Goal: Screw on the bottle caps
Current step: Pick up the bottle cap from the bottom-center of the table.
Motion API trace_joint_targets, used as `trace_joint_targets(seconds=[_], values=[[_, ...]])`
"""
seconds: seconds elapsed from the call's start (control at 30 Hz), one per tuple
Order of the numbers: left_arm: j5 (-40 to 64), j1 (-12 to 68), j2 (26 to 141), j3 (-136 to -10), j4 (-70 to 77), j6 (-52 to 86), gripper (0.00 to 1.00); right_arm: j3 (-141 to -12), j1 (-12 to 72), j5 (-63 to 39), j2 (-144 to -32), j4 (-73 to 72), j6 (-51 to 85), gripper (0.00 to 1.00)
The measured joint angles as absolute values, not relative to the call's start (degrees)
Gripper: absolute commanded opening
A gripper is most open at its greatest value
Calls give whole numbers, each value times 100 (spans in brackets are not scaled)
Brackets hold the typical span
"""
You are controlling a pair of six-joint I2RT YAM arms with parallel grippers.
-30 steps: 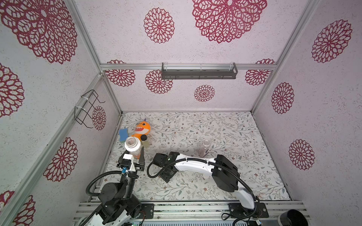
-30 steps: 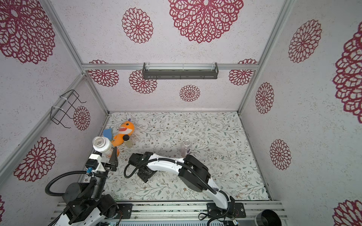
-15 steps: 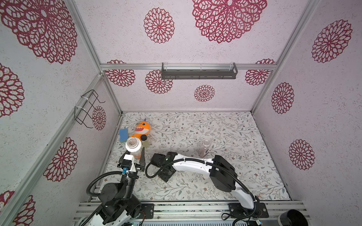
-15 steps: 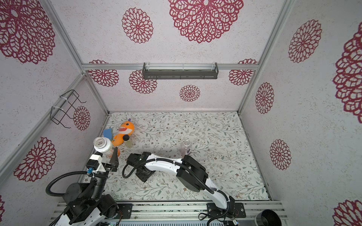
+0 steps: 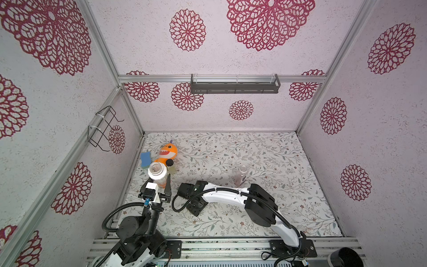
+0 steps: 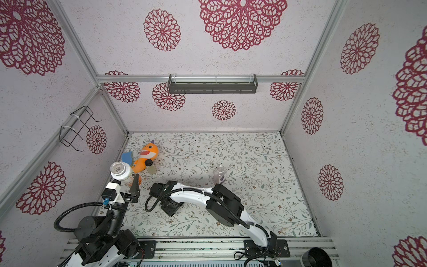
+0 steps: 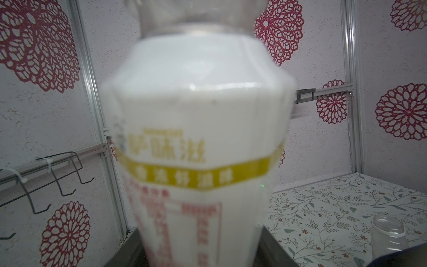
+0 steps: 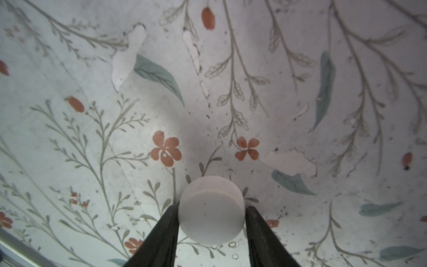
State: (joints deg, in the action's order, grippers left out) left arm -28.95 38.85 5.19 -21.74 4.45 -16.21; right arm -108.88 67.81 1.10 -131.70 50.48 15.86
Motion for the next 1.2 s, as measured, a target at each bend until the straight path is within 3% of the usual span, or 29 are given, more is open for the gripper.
trace_joint_targets(seconds=[0.27,0.6,1.2], values=[[-2877,3881,484,-2169,447,-1627,59,-11004,6781,132,-13231,5092,1584,53],[-2856,3868,482,-2167,447,-1627,59,-11174,6788,207,-13279,5151,1579,48],[-2770,3857,440,-2158,449,-1627,59,-11174,6818,263,-13281,5218,1581,47]])
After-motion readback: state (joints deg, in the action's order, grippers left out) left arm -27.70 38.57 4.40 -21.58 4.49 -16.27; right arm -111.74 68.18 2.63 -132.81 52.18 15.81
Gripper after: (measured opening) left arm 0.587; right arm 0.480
